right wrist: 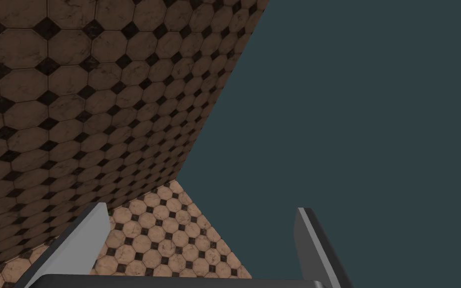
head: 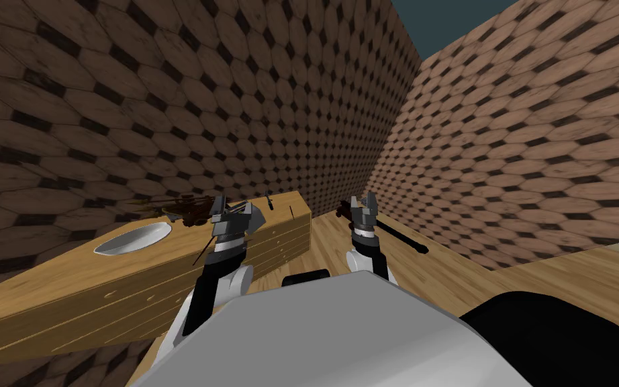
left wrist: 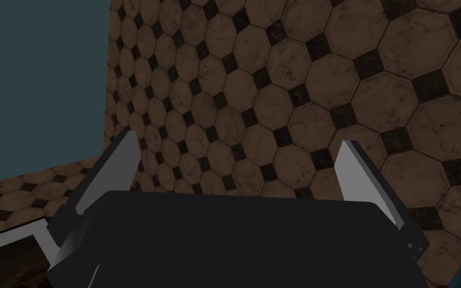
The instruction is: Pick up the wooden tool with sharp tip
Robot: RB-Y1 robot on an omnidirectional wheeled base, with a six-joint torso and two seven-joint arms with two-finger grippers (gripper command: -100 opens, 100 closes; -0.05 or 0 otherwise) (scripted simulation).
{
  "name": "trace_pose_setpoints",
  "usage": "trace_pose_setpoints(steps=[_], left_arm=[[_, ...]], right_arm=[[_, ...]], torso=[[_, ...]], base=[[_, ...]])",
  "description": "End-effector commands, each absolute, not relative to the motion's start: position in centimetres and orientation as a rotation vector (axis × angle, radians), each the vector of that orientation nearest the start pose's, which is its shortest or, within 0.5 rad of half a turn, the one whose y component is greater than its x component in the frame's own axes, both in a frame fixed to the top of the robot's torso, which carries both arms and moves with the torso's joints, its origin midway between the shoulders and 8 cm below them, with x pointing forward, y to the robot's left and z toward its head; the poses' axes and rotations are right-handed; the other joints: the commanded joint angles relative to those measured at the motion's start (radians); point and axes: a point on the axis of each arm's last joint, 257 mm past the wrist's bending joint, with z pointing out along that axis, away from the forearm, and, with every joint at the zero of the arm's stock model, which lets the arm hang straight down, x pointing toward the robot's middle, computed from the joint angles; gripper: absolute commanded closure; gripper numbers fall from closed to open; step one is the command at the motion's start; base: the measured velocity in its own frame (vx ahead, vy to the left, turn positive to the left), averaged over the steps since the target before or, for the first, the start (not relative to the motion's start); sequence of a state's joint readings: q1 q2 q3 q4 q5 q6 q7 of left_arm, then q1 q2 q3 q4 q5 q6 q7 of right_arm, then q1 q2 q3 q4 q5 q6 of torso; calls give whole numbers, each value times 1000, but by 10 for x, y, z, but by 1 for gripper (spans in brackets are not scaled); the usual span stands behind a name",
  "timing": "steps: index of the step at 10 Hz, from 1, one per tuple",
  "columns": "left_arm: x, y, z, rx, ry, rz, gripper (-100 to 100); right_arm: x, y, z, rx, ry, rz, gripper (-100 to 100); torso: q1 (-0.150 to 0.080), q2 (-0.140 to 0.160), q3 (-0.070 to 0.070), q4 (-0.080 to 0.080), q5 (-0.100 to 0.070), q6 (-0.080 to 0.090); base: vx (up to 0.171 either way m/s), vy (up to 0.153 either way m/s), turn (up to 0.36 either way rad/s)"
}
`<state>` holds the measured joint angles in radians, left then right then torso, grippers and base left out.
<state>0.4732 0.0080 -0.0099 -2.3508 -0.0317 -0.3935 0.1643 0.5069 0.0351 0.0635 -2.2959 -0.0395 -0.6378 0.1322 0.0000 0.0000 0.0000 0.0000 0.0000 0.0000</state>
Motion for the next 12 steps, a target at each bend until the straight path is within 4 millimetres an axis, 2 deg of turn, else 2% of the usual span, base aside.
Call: trace_pose_setpoints(steps=[1,5,6,8,9,10,11,12], left_arm=[[350,268,35,-704,650,-1433,-100],[349,270,-16,-739,839,-1346,-100],[348,271,-19,-746,845,-1341,-100],[343,274,-53,-779,954,-1284,-100],[340,277,-59,-795,966,-1273,-100],[336,278,-76,-812,1022,-1244,-100],[334,280,-81,-824,1031,-1235,-100],[328,282,-100,-845,1090,-1202,-100]], right_arm=[[316,-266,54,557,480,1287,0],[316,-266,54,557,480,1287,0],[316,-266,54,557,480,1287,0],[316,-266,54,557,480,1287,0],[316,-266,54,557,480,1287,0],[316,-266,54,557,480,1287,0],[316,-266,54,557,480,1287,0],[316,-266,54,557,480,1287,0]], torso=[[0,0,0,0,0,0],[-7,-3,-2,-1,-1,0],[-9,-2,-1,-1,-2,0],[-6,-3,-1,-1,-1,0],[-7,-3,-2,-1,-2,0],[-6,-2,-1,-1,-2,0],[-6,-2,-1,-1,-1,0],[-6,-2,-1,0,-1,0]], base=[[15,-23,-23],[40,-98,-40],[35,-99,-3],[51,-97,-46],[34,-93,-7],[42,-98,-29],[34,-82,-14],[40,-105,-48]])
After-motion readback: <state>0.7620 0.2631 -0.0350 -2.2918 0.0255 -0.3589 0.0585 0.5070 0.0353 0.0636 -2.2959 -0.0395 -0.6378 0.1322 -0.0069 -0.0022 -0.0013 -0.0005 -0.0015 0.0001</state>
